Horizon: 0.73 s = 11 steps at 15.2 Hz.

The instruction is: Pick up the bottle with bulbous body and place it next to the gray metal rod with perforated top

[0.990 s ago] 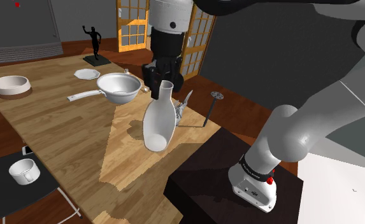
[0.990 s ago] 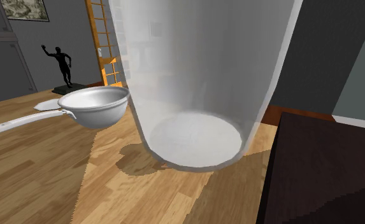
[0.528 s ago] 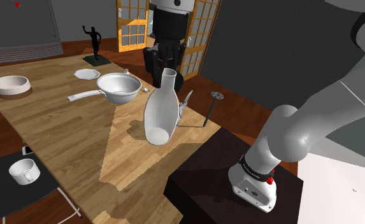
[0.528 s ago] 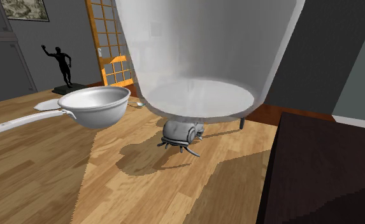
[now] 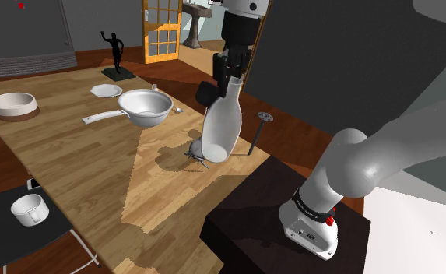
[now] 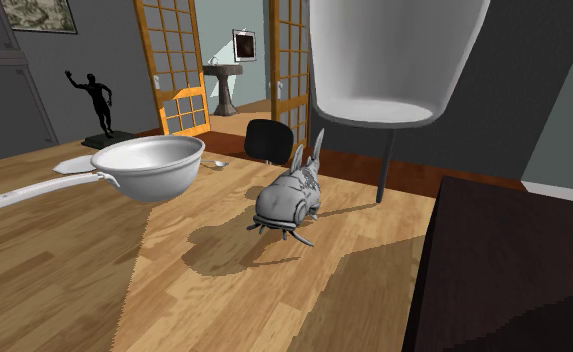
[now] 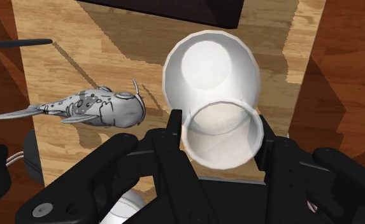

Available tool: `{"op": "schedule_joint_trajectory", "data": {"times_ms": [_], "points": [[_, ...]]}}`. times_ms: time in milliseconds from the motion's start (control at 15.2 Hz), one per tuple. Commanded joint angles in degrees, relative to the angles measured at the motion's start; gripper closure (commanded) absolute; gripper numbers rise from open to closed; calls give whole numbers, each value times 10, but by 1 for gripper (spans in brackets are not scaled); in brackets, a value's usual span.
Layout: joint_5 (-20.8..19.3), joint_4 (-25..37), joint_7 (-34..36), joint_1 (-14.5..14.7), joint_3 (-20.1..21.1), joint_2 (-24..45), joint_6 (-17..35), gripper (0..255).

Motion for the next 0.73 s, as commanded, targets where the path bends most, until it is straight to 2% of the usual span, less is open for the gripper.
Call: {"op": "schedule_joint_trajectory", "data": {"times_ms": [0,660], "points": [[-7,-21,-28,-5,-23,-26,-7,255],[-76,-83,-163,-45,-140,-105,-29,255]]}}
